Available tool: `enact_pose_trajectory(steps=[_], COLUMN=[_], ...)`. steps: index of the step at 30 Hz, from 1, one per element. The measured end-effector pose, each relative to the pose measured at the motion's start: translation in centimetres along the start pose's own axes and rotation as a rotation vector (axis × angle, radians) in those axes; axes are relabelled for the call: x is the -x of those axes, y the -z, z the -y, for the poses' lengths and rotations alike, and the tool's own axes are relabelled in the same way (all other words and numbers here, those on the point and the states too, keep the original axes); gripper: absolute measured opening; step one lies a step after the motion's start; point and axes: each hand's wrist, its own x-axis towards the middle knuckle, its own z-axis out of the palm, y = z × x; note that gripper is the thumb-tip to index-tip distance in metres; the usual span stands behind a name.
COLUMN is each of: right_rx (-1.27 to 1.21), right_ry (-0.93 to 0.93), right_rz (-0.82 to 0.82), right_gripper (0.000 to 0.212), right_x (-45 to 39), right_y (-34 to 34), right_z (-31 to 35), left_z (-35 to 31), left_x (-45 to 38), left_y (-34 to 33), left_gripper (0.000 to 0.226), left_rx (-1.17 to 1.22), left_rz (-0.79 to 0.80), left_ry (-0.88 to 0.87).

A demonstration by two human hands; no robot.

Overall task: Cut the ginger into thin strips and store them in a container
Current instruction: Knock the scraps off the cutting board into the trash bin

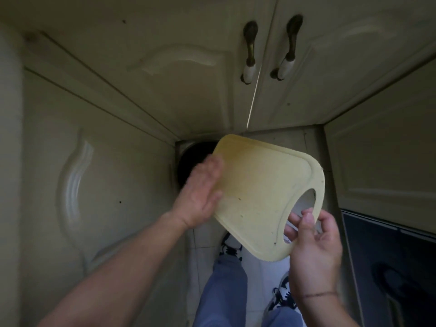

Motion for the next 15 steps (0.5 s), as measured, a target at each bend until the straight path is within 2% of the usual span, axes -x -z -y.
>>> enact_pose_trajectory(steps=[1, 3, 4, 5, 6, 7, 8, 9, 10, 11, 12, 15], right_rx=[-0.005, -0.005, -0.004, 0.001, 0.012, 0.028, 0.04, 0.046, 0.044, 0.044, 0.049, 0.055], right_ry=[0.0, 0.001, 0.003, 0.005, 0.01, 0.021, 0.032, 0.038, 0.042, 0.046, 0.05, 0.038], right_rz=[0.003, -0.001, -0.004, -0.01, -0.016, -0.024, -0.035, -0.046, -0.052, -0.055, -0.053, -0.029], right_gripper=[0.022, 0.022, 0.022, 0.021, 0.02, 0.02, 0.02, 0.021, 0.022, 0.023, 0.023, 0.022], right_x=[-0.2, -0.6, -0.7, -0.9, -0.9, -1.0, -1.0, -1.1, -1.2, -1.2, -1.3, -1.0], right_y=[-0.4, -0.8, -0.9, -0.8, -0.8, -0.6, -0.3, -0.1, 0.2, 0.4, 0.7, 1.1], right_z=[-0.1, -0.2, -0.3, -0.3, -0.2, 0.0, 0.1, 0.3, 0.5, 0.6, 0.7, 1.0], left_z=[-1.0, -2.2, -2.3, -2.4, -2.1, -1.2, 0.3, 2.0, 3.6, 4.9, 5.7, 3.9], left_x=[0.4, 1.0, 1.1, 1.0, 0.9, 0.6, 0.6, 0.5, 0.5, 0.7, 0.8, -0.6], left_y=[-0.6, -1.7, -2.3, -2.6, -2.4, -2.1, -1.6, -0.9, -0.1, 0.6, 0.8, 1.0], left_gripper=[0.069, 0.069, 0.069, 0.071, 0.074, 0.077, 0.074, 0.068, 0.062, 0.06, 0.059, 0.046], left_rx=[-0.032, -0.095, -0.151, -0.241, -0.342, -0.453, -0.562, -0.582, -0.492, -0.363, -0.244, 0.029], left_rz=[0.101, 0.212, 0.223, 0.246, 0.304, 0.381, 0.444, 0.518, 0.571, 0.564, 0.492, 0.09], left_ry=[-0.177, -0.424, -0.495, -0.476, -0.332, -0.077, 0.249, 0.605, 0.921, 1.109, 1.149, 0.91])
